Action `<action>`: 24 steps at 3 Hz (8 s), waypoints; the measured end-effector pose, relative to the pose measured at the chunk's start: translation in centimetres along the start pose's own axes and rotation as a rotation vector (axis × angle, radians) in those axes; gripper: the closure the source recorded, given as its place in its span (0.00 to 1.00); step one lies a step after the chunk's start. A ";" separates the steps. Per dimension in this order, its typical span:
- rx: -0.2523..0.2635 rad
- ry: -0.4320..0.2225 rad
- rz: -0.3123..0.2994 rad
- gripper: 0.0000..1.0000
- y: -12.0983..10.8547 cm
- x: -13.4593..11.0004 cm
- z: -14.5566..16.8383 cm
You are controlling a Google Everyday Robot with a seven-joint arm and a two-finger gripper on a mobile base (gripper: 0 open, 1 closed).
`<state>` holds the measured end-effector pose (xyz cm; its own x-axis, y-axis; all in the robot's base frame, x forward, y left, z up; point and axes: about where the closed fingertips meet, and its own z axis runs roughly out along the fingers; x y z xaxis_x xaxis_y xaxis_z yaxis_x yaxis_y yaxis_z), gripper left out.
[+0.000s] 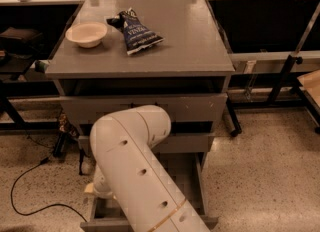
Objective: Pick orange from bottom drawer and place on counter
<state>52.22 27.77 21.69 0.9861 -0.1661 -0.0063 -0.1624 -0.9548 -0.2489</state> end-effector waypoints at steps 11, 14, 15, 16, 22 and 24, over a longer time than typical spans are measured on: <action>-0.171 0.098 0.077 0.00 10.3 -1.3 -1.4; -0.162 0.010 0.045 0.00 14.4 -1.0 2.6; -0.169 -0.034 0.028 0.00 16.1 -2.9 4.5; -0.171 -0.043 0.025 0.00 16.2 -2.9 4.8; -0.147 -0.004 0.018 1.00 16.1 -0.6 -0.4; -0.170 0.099 0.034 1.00 18.5 -6.4 -9.1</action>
Offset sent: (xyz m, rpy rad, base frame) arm -0.0958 -0.0889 -0.0766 -0.0018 0.0923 -0.1518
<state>42.57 8.93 25.89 0.9729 -0.2149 0.0857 -0.2080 -0.9746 -0.0829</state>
